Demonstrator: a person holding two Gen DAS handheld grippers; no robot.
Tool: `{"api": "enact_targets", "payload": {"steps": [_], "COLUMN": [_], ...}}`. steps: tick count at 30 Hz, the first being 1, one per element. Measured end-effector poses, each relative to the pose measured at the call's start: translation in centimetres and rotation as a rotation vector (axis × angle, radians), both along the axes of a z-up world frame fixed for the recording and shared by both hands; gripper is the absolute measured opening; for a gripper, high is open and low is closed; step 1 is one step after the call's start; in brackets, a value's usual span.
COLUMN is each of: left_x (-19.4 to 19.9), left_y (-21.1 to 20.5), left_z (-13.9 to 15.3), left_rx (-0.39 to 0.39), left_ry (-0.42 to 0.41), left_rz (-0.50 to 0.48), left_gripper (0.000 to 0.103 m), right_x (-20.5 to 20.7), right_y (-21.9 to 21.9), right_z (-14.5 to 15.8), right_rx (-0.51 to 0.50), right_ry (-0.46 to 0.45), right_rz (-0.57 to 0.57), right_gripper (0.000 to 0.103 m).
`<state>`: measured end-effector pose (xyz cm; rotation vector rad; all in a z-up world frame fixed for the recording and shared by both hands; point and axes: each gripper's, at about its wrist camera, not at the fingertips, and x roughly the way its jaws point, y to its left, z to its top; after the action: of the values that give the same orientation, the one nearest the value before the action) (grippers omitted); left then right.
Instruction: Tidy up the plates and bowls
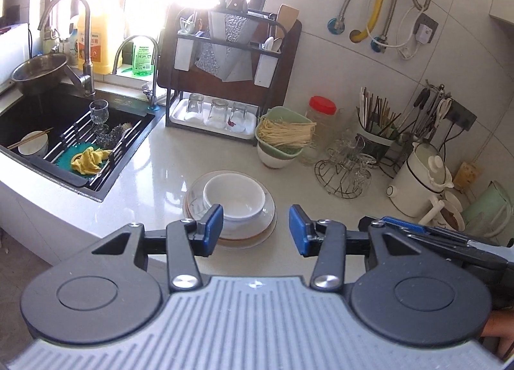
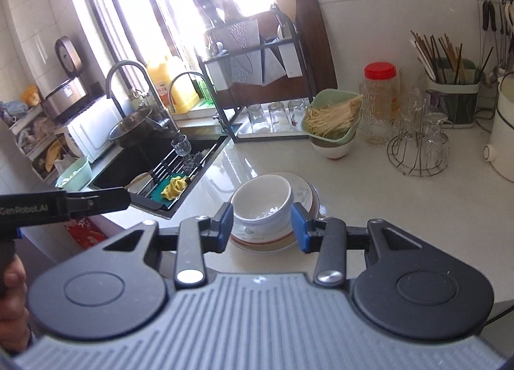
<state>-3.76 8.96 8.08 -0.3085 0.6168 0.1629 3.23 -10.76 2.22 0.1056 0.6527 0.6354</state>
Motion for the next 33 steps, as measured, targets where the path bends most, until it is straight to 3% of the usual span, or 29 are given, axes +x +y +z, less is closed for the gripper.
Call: {"api": "enact_targets", "payload": {"steps": [13,24,27,33], "left_x": [-7.1,-9.5,-9.2,-9.1], "left_y": [-0.2,2.6,3.2,3.9], "left_z": [-1.9,-3.6,-4.0,-4.2], "left_rx": [0.008,0.058,0.064,0.087], "left_ry": [-0.023,0.001,0.007,0.011], "left_rz": [0.026,0.021,0.019,0.005], "left_gripper": [0.054,0.054,0.058,0.076], "right_x": [-6.8,-10.6,-11.2,-11.8], "right_y": [-0.9,1.2,1.4,1.4], "right_z": [0.6,-2.0,-2.5,-2.7], "right_rx": [0.034,0.003,0.005,-0.030], "right_ry": [-0.072,-0.064,-0.059,-0.091], "right_rz": [-0.022,-0.055,-0.069,-0.115], "right_gripper": [0.043,0.043,0.043,0.065]}}
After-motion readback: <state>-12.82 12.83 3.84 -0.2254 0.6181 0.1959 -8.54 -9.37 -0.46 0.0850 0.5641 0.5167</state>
